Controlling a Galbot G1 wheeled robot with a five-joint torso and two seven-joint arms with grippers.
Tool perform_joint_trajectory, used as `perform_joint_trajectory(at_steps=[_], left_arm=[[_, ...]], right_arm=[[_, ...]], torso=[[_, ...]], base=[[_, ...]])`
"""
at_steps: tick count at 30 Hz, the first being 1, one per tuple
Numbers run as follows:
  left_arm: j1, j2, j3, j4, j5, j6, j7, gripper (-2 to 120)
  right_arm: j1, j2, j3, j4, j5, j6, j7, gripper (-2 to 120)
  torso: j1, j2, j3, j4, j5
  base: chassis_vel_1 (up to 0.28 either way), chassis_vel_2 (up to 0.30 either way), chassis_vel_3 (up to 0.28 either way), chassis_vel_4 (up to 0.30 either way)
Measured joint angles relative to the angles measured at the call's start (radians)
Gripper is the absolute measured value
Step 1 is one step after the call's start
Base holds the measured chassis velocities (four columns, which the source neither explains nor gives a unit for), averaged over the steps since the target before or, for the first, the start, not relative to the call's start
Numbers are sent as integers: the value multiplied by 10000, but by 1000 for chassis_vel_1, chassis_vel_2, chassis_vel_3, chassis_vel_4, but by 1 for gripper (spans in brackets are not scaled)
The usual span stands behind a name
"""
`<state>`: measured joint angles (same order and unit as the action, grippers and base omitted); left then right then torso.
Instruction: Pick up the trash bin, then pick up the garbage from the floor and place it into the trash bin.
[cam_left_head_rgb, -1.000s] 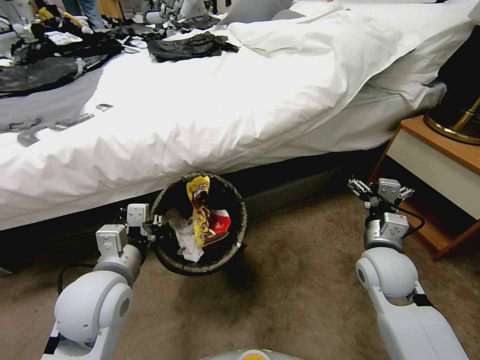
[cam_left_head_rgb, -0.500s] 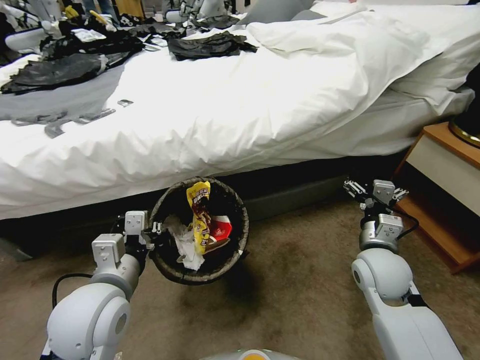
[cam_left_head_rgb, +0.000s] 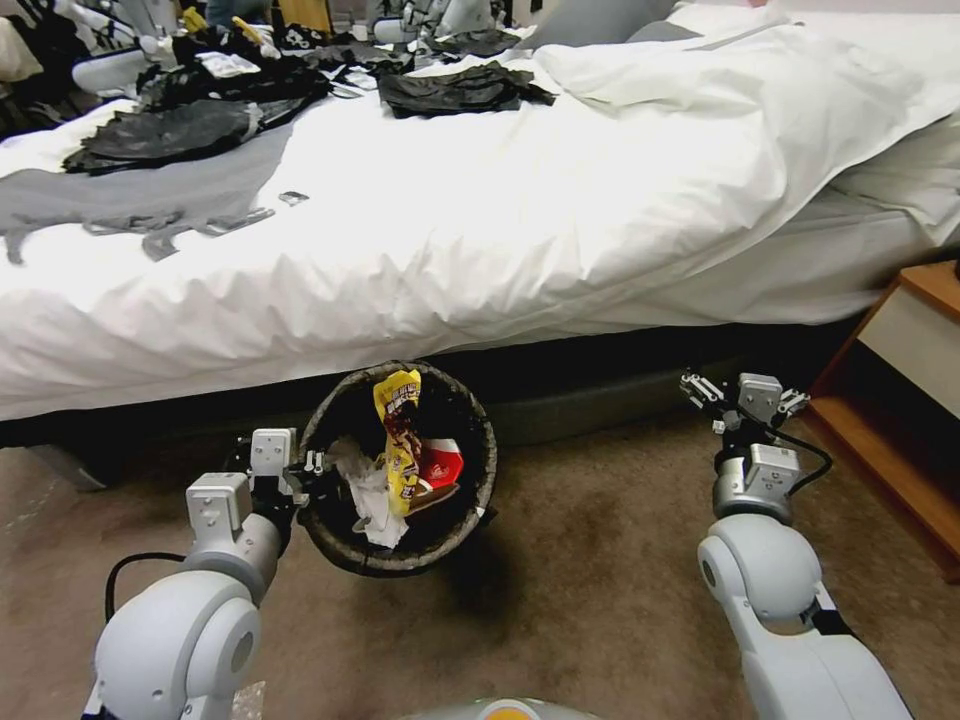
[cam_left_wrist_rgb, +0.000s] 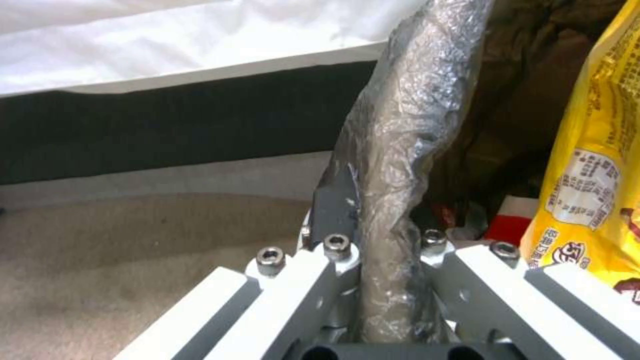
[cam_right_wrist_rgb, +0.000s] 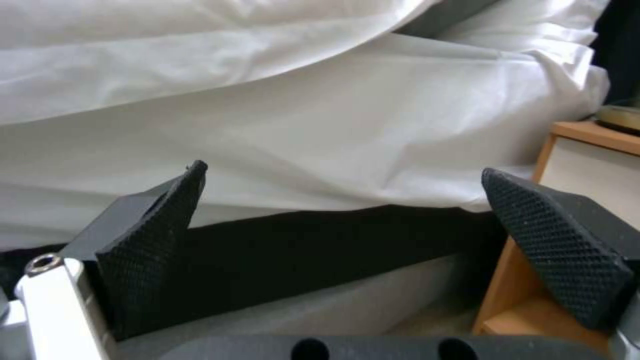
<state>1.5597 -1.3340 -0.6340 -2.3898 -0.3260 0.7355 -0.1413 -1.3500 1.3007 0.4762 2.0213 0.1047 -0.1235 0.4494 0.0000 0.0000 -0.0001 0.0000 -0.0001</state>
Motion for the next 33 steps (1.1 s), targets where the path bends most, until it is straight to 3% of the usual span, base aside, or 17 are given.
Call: perform_joint_trajectory(at_steps=[20, 33], left_arm=[[-123, -76, 25, 97, -3, 0, 26, 0], [-99, -142, 31, 164, 23, 0, 15, 0]], right_arm=[[-2149, 745, 108, 1150, -1319, 1051, -121, 100], [-2281, 896, -307, 989, -1620, 1284, -158, 100]], torso=[[0, 0, 1, 0, 0], [-1, 0, 1, 0, 0]], base=[[8, 10, 6, 9], [0, 0, 0, 0]])
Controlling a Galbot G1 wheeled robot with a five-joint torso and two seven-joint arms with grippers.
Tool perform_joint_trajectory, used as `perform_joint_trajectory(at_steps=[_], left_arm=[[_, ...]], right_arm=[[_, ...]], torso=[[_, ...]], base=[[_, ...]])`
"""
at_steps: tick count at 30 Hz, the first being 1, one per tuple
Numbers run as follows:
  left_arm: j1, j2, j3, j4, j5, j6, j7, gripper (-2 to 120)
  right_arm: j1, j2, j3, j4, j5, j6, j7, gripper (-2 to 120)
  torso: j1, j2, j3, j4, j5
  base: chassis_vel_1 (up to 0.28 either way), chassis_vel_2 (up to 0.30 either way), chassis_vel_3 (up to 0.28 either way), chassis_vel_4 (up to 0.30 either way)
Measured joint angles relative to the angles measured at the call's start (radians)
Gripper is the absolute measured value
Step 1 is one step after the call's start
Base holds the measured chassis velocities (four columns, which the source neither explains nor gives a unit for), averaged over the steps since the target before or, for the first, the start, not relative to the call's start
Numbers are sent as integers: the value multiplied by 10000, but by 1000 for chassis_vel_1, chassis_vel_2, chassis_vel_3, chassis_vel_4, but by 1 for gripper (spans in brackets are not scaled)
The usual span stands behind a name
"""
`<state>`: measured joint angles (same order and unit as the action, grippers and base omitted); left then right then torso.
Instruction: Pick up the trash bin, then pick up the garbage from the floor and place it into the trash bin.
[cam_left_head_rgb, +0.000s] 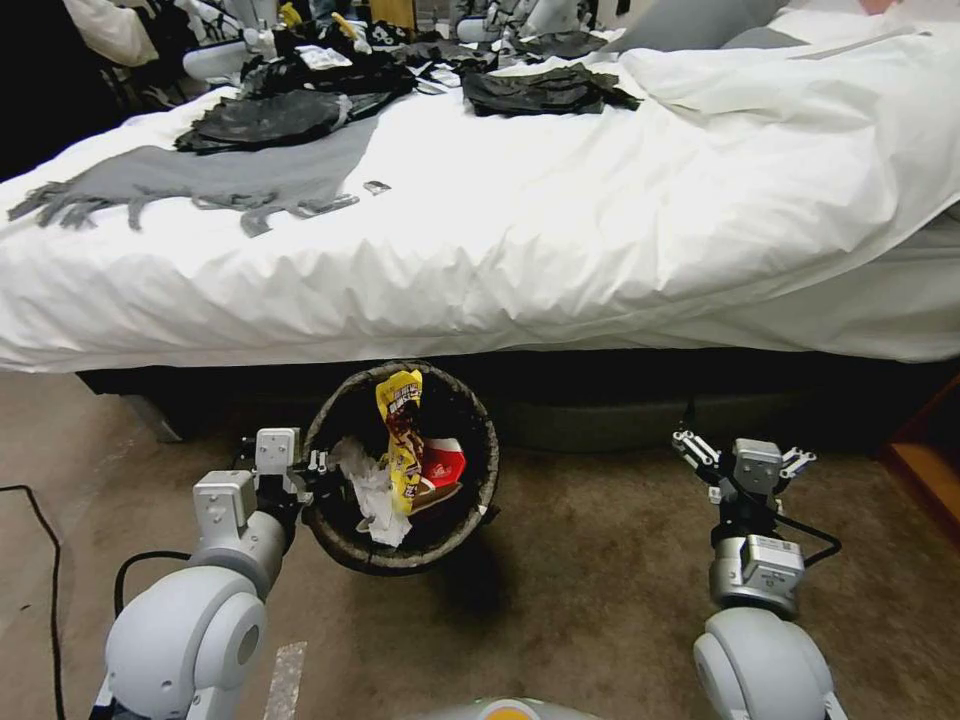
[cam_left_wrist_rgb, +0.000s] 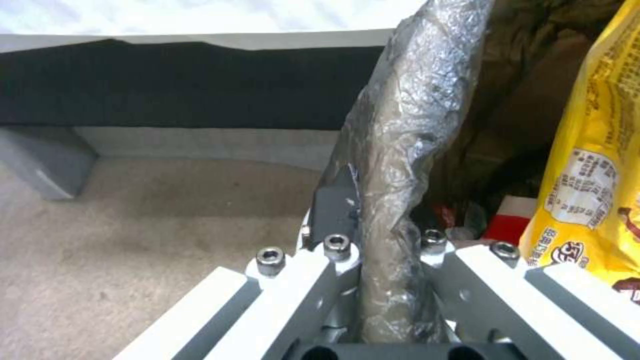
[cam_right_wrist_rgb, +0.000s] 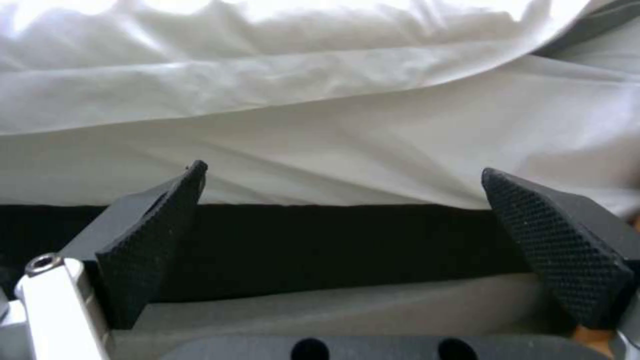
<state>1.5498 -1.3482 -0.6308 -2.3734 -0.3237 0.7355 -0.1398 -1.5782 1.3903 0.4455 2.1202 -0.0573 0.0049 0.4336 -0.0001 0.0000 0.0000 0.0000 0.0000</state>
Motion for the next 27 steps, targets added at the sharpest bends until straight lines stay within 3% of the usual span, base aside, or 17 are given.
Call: perform_joint_trajectory(at_steps=[27], left_arm=[[-138, -13, -34, 151, -50, 0, -47, 0]], right_arm=[[243, -102, -105, -231, 34, -78, 4, 100]], torso=[[0, 0, 0, 0, 0]], base=[[26, 27, 30, 30]])
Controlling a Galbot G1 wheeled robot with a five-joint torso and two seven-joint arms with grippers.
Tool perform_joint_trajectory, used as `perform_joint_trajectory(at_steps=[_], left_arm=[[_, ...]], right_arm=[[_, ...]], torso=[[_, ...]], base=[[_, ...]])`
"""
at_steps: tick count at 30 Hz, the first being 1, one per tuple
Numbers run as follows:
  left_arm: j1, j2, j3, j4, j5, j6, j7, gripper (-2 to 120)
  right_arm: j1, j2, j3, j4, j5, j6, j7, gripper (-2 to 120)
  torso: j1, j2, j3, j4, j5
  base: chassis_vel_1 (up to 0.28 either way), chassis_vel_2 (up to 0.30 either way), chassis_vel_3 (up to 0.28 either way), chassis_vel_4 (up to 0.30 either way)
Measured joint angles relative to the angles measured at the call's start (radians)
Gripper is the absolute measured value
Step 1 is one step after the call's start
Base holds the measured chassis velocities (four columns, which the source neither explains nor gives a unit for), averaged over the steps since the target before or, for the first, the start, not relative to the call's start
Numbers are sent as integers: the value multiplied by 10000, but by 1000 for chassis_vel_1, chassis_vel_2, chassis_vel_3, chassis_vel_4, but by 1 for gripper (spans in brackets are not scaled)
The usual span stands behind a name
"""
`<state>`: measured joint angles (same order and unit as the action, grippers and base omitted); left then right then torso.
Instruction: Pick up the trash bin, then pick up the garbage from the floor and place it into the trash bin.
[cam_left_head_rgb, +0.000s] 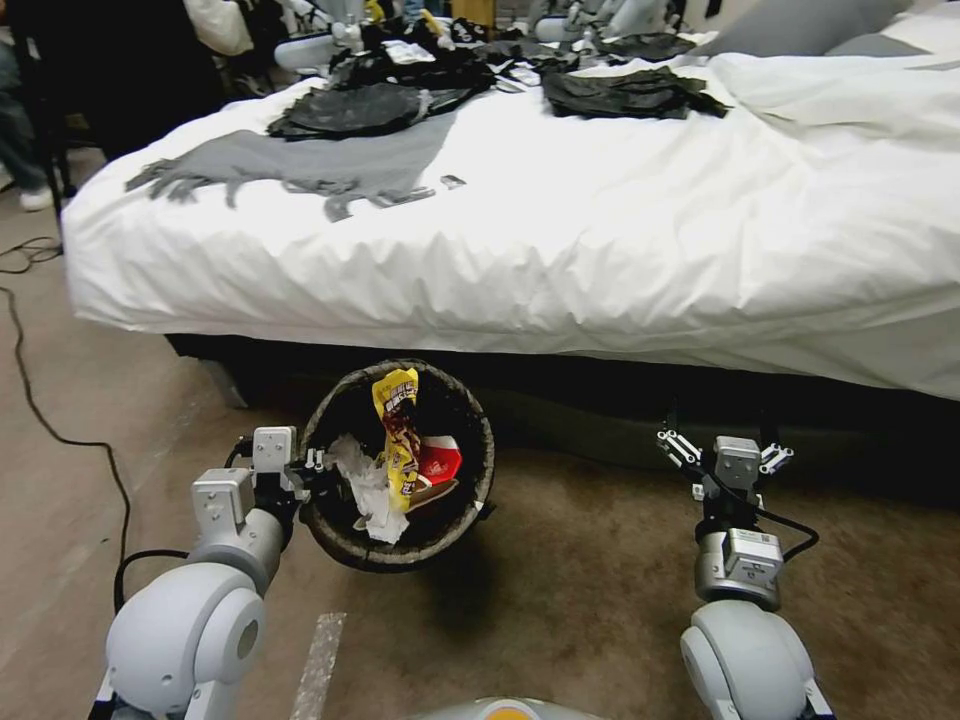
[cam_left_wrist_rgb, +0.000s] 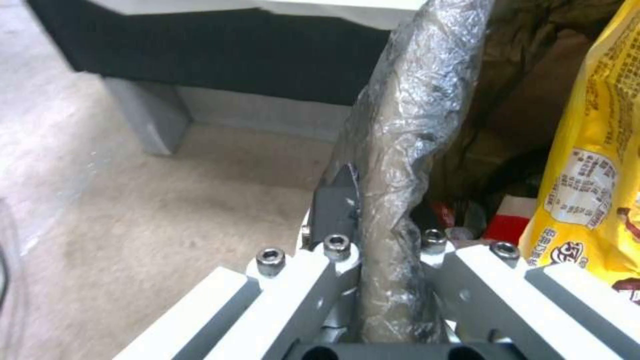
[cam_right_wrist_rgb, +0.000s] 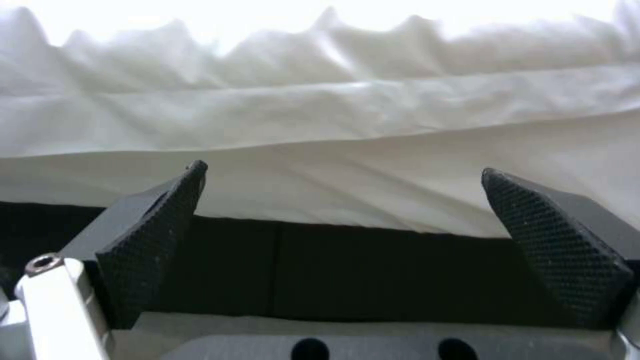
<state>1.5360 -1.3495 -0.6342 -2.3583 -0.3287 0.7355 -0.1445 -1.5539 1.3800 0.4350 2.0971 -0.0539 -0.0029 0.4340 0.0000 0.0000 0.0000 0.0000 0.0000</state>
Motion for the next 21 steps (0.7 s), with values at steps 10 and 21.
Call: perform_joint_trajectory(at_steps=[10, 21], left_arm=[[-29, 1, -1, 20, -18, 0, 9, 0], [-37, 3, 31, 26, -6, 0, 21, 0]], right_arm=[[-15, 19, -18, -30, -18, 0, 8, 100], [-83, 45, -35, -36, -77, 30, 11, 100]], torso=[[0, 0, 0, 0, 0], [0, 0, 0, 0, 0]], base=[[72, 63, 71, 65], [72, 72, 69, 61]])
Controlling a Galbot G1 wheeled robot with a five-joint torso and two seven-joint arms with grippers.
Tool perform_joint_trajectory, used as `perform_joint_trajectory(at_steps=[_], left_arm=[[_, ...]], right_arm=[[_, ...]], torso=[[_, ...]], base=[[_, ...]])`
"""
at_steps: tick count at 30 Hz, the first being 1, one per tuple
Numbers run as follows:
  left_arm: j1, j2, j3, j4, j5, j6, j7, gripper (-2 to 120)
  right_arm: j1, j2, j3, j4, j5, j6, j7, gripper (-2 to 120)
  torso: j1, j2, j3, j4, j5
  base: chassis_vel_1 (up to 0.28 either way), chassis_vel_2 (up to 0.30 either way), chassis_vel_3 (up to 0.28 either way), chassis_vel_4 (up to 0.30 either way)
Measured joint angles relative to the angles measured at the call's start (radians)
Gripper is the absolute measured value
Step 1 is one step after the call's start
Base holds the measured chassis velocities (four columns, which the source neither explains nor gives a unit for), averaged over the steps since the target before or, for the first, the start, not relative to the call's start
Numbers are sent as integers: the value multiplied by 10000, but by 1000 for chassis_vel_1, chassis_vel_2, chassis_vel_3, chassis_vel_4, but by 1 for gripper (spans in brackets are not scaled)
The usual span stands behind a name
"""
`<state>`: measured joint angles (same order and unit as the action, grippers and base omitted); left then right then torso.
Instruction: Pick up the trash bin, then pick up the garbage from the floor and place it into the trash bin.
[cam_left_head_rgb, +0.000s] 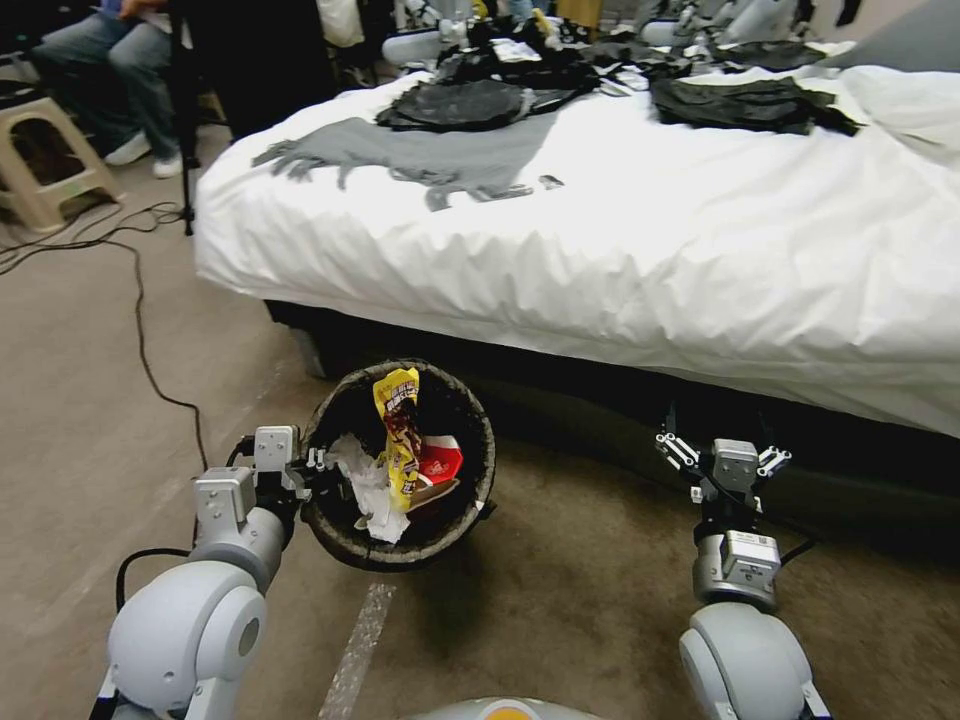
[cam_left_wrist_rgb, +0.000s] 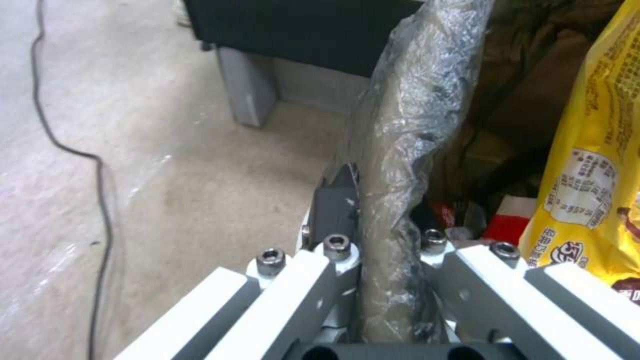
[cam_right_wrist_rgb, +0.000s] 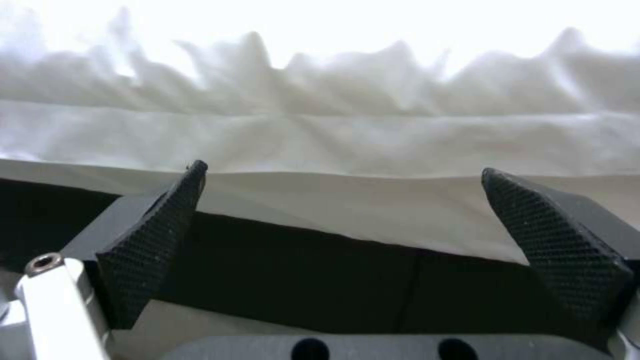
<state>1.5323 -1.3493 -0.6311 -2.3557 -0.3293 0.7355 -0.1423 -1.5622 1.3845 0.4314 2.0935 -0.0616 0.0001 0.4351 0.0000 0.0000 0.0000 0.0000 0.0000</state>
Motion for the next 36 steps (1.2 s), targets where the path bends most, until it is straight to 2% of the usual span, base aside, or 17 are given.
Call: perform_joint_trajectory(at_steps=[20, 36], left_arm=[[-18, 3, 42, 128, 59, 0, 4, 0], [-90, 98, 57, 193, 189, 0, 139, 0]], right_arm=[[21, 12, 48, -33, -11, 12, 0, 100], [-95, -143, 1057, 137, 466, 19, -377, 100]], torso=[[0, 0, 0, 0, 0], [0, 0, 0, 0, 1]], base=[[73, 69, 72, 69], [60, 68, 60, 71]])
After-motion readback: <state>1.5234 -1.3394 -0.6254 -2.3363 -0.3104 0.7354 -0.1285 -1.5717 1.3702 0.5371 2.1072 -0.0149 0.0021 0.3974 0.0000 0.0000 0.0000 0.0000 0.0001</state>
